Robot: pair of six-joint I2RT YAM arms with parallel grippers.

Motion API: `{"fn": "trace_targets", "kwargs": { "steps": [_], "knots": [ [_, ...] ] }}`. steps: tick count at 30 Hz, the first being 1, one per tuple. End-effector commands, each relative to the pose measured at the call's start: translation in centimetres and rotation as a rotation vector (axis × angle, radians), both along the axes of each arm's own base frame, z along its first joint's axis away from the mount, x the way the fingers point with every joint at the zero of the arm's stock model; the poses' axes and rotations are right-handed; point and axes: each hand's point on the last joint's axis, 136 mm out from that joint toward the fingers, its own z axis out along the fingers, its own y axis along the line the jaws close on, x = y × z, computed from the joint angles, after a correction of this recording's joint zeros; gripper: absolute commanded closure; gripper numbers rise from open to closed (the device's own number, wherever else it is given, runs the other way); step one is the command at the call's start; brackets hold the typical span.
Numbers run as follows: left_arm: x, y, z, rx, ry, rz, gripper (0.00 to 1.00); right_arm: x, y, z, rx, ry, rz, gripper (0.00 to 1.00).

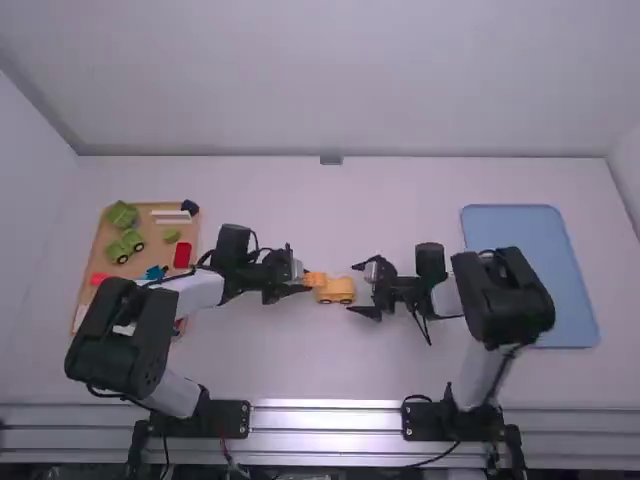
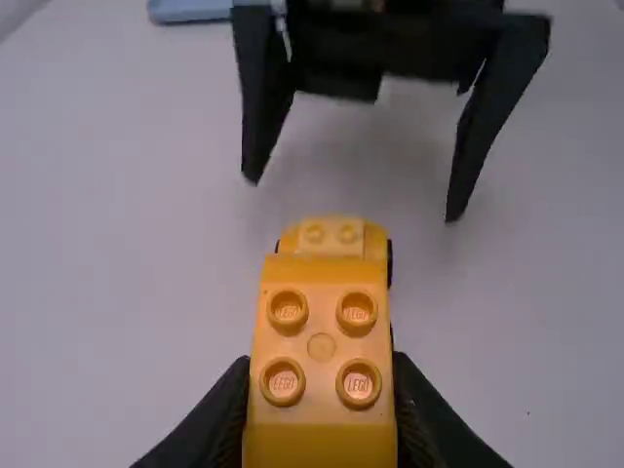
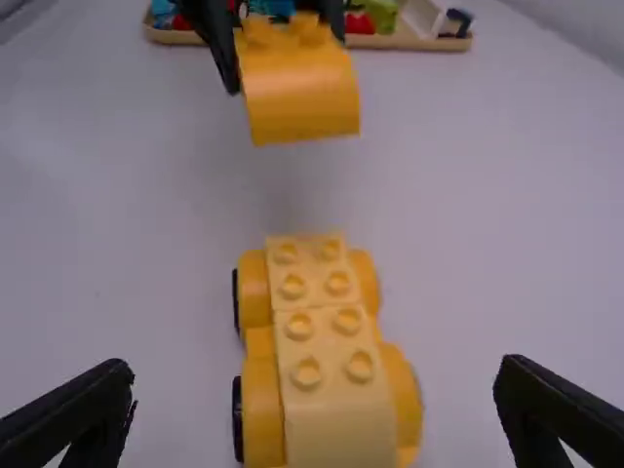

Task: Assemble lego blocks to make yellow taxi

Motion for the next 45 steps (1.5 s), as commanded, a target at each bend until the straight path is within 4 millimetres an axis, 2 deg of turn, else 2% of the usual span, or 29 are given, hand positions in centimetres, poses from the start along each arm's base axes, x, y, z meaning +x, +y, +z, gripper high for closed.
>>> {"fn": "trace_targets", "kwargs": {
  "steps": [1, 4, 10, 15, 24, 28, 29, 30, 33, 45],
  "knots": [
    [0.3, -0.4, 0.7, -0.006, -0.012, -0.007, 0.98, 1.2, 0.7, -0.7, 0.029, 0.041, 0.019, 0.01],
    [0.2, -0.8, 0.2, -0.005, -0.001, -0.017, 0.98, 1.8, 0.9, -1.5, 0.047, 0.049, 0.039, 0.01],
    [0.5, -1.9, -0.3, -0.058, 0.035, -0.024, 0.96, 2.2, 0.8, -1.5, 0.098, 0.064, 0.070, 0.01],
    [0.9, -2.6, -1.2, -0.061, 0.045, -0.037, 0.96, 1.0, 1.3, -2.4, 0.067, 0.012, 0.113, 0.01],
    [1.9, -3.2, -1.4, -0.065, 0.117, -0.030, 0.96, 0.8, 2.4, -3.7, -0.017, 0.007, 0.107, 0.01],
    [1.4, -3.7, -2.0, -0.059, 0.134, -0.047, 0.96, 1.2, 2.3, -4.0, -0.037, 0.043, 0.098, 0.18],
    [1.2, -3.9, -2.2, -0.057, 0.137, -0.053, 0.96, 1.1, 2.4, -4.0, -0.037, 0.048, 0.102, 0.25],
    [1.1, -4.1, -2.3, -0.056, 0.141, -0.057, 0.96, 1.1, 2.5, -4.0, -0.038, 0.044, 0.110, 0.36],
    [0.8, -4.4, -2.5, -0.053, 0.147, -0.068, 0.96, 1.2, 2.6, -4.0, -0.040, 0.054, 0.111, 0.41],
    [1.0, -4.4, -3.7, -0.006, 0.120, -0.060, 0.98, 1.1, 2.6, -4.0, -0.037, 0.052, 0.115, 0.41]
  ]
}}
